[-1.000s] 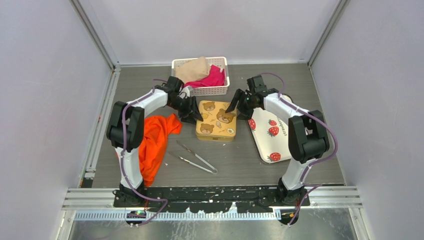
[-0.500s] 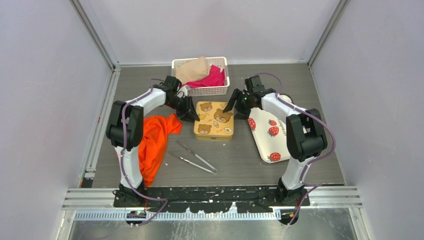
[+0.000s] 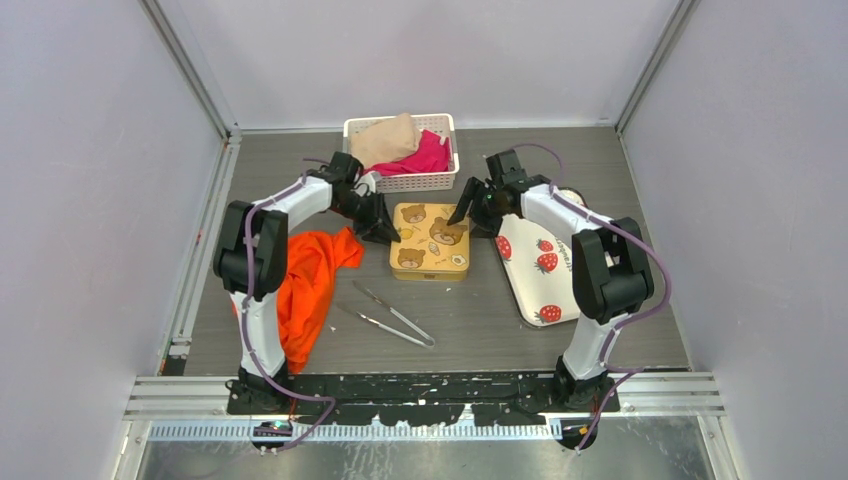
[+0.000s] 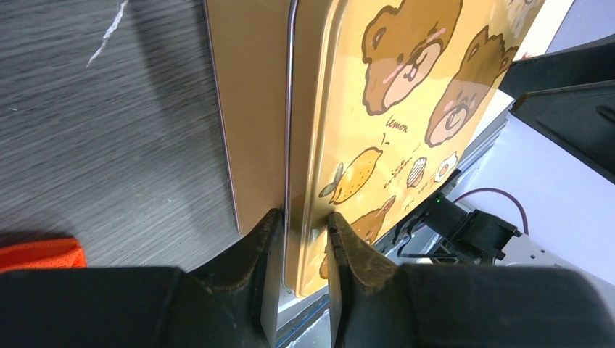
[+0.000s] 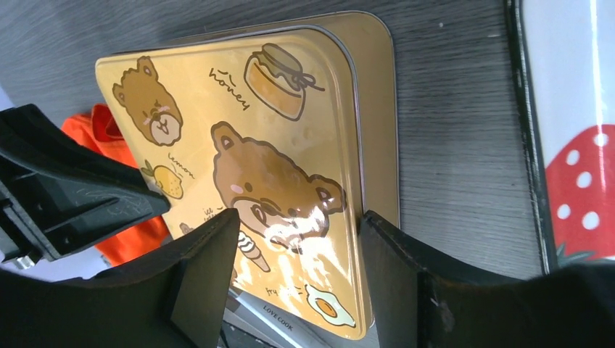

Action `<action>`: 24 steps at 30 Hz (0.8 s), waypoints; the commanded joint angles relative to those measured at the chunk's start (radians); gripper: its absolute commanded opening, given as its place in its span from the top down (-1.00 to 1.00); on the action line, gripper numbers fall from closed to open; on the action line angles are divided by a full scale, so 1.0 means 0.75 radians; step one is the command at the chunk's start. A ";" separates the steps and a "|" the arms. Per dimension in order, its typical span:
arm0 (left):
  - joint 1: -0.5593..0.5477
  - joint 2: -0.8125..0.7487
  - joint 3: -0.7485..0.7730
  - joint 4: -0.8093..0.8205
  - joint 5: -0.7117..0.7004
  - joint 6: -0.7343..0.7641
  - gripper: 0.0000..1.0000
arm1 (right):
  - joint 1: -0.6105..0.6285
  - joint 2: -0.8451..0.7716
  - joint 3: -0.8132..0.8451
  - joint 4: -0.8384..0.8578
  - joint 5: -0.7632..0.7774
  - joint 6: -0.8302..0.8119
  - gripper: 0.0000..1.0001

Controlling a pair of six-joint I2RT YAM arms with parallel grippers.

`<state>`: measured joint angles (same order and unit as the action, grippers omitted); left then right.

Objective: Pack the chocolate
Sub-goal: Close the box lid on the packing box.

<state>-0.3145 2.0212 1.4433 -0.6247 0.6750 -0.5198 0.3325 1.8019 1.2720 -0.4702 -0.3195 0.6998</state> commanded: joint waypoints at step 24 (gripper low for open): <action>-0.121 -0.046 0.469 -0.092 -0.532 0.041 0.51 | 0.090 0.130 0.640 -0.389 0.567 -0.129 0.85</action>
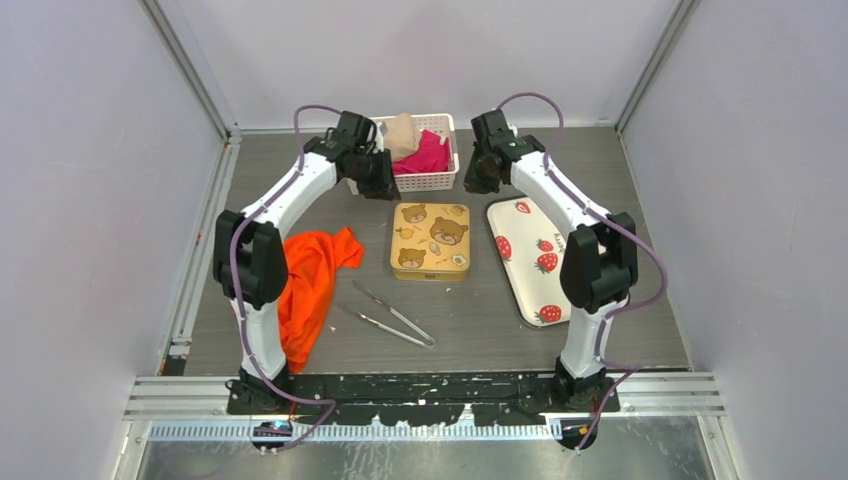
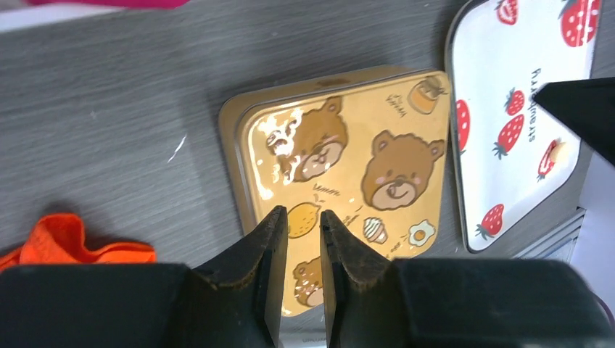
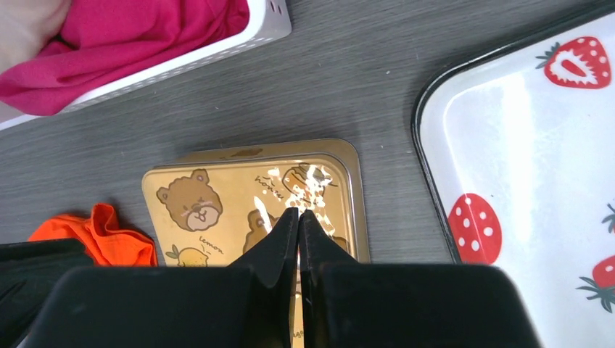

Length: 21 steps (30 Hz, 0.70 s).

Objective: Pack the chocolate
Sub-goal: Close the box lid on the packing box.

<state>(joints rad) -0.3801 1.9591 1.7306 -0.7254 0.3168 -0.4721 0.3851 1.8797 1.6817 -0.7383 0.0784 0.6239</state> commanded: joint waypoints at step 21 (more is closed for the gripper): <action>-0.045 0.084 0.219 -0.032 -0.223 0.036 0.58 | 0.030 0.042 0.195 -0.070 0.041 -0.038 0.82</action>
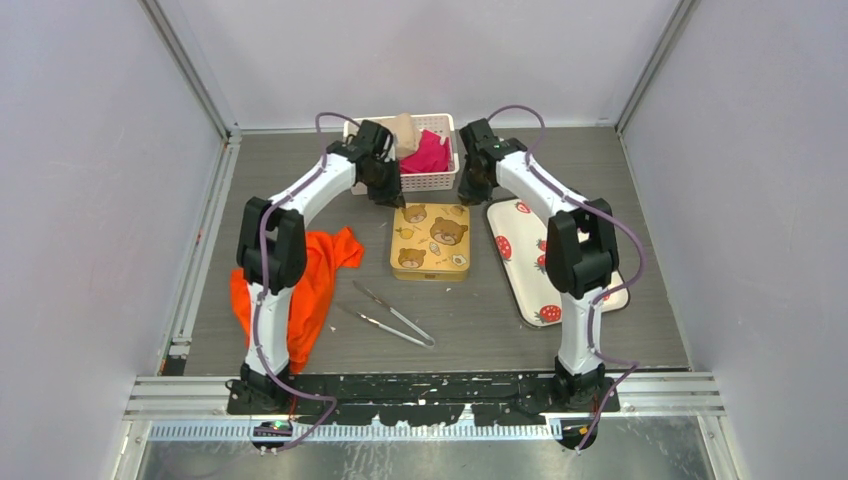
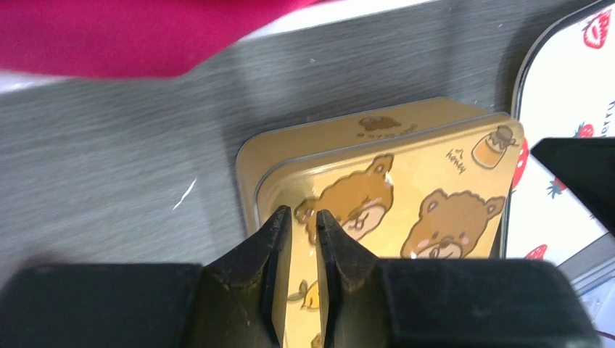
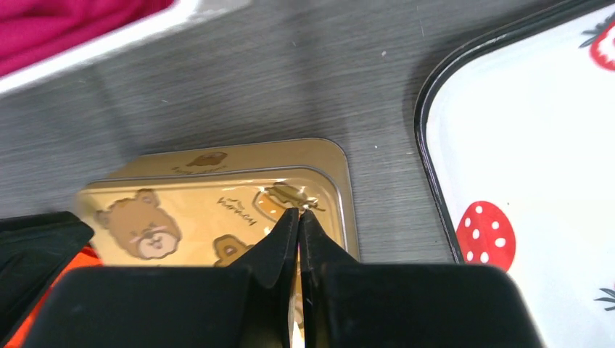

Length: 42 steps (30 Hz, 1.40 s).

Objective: Pack the chocolate
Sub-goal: Close the box lid on the packing box.

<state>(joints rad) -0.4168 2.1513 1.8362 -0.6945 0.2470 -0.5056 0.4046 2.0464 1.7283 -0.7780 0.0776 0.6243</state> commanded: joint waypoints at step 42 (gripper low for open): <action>-0.156 -0.677 -0.481 -0.123 -0.130 0.006 0.50 | 0.292 -0.701 -0.401 -0.002 0.179 0.062 0.50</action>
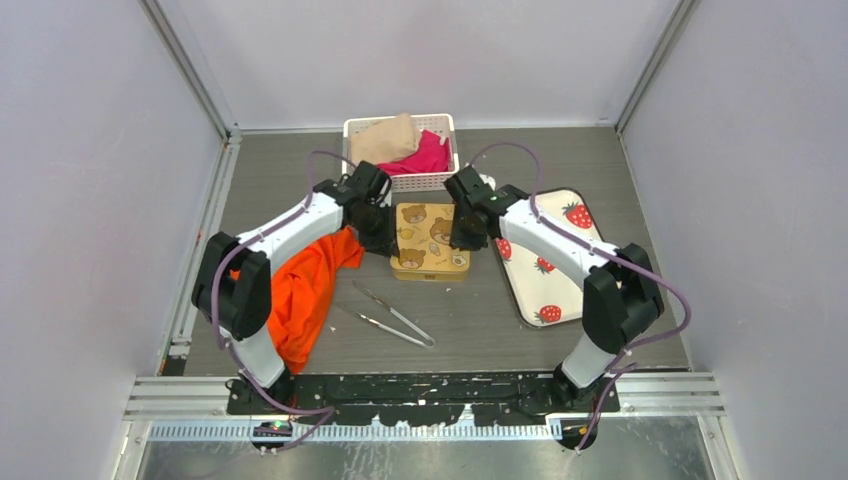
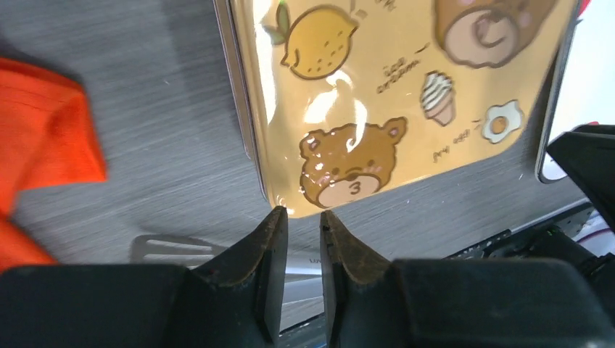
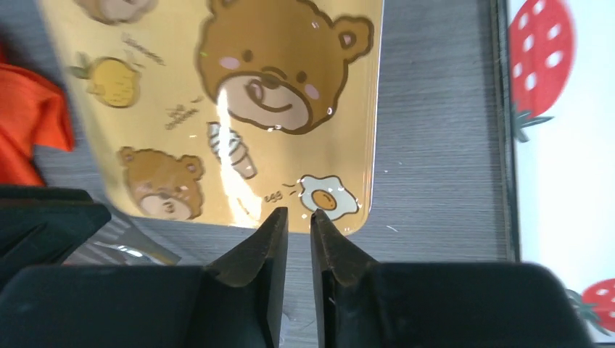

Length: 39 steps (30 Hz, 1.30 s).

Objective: Pack the chocolate
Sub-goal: Close the box lid on the packing box, then reset both arms

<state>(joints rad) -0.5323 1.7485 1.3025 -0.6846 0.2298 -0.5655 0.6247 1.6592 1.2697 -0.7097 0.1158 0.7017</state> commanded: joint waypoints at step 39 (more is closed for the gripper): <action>0.001 -1.127 0.220 -0.549 -0.887 0.084 -0.17 | -0.002 -1.211 0.000 -0.081 1.442 0.047 -1.00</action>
<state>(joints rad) -0.5339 0.9173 1.4551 -1.0996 -0.4042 -0.4721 0.6247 0.7361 1.2472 -0.7952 1.1770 0.7101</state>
